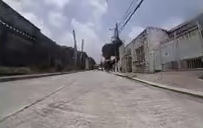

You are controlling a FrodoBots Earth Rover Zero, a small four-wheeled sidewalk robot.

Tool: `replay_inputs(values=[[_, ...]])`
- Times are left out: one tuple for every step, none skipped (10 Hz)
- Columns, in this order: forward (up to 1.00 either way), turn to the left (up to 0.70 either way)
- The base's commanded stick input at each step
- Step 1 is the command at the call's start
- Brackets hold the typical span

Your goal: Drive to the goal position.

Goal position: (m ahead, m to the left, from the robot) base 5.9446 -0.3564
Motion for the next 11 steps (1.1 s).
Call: replay_inputs(values=[[0.5,-0.06],[0.5,0.01],[0.5,0.01],[0.5,0.01],[0.5,0.01],[0.5,0.01],[0.5,0.01],[0.5,0.01],[0.5,0.01],[0.5,0.01],[0.5,0.01]])
